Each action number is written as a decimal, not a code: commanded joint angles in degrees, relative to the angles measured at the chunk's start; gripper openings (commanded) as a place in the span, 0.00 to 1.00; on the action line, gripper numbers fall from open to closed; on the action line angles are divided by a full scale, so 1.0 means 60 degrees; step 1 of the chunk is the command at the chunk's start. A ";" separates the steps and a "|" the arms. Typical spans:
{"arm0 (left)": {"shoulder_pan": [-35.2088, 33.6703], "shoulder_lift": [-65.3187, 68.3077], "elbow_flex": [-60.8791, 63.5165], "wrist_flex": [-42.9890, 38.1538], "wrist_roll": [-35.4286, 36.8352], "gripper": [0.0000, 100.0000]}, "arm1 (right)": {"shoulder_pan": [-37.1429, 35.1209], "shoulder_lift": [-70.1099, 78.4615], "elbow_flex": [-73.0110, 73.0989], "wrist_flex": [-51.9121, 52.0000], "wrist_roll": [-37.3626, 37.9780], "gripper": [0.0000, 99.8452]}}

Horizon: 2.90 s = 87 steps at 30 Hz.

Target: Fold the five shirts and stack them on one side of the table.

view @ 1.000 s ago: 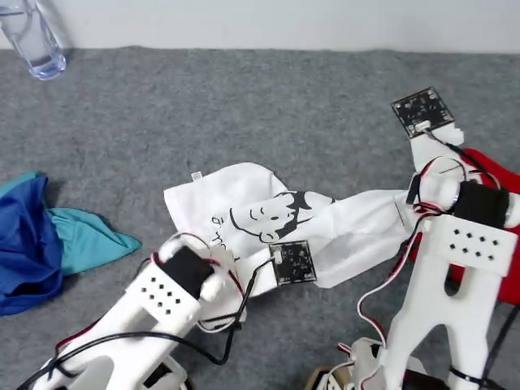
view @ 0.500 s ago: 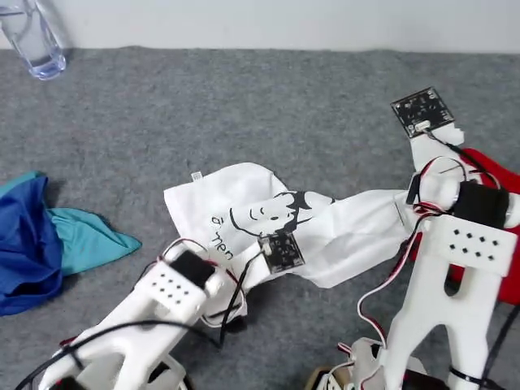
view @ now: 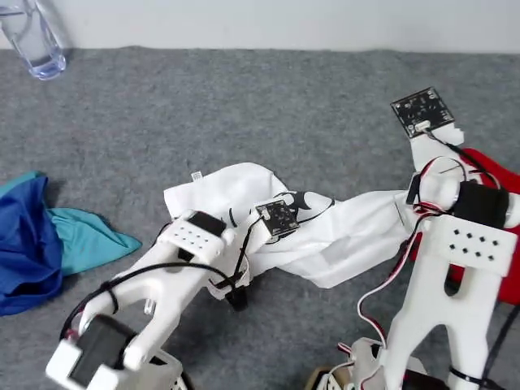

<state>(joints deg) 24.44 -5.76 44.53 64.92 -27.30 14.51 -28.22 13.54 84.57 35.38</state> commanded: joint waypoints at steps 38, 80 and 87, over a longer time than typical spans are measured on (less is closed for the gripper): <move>-0.1832 -0.6330 -0.5414 0.4835 -0.0615 0.01 | 0.0081 -0.2938 -0.0791 0.0007 -0.0015 0.01; -0.2579 -0.6359 -0.3377 0.5788 -0.3531 0.10 | -0.0725 -0.3670 -0.3077 0.1341 -0.0396 0.01; -0.0952 -0.6344 -0.2147 0.4630 -0.1026 0.23 | -0.0667 -0.3670 -0.3048 0.3070 -0.0147 0.01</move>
<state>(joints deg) 14.77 -43.38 29.85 96.40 -37.85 10.64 -50.55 -4.75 99.78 33.98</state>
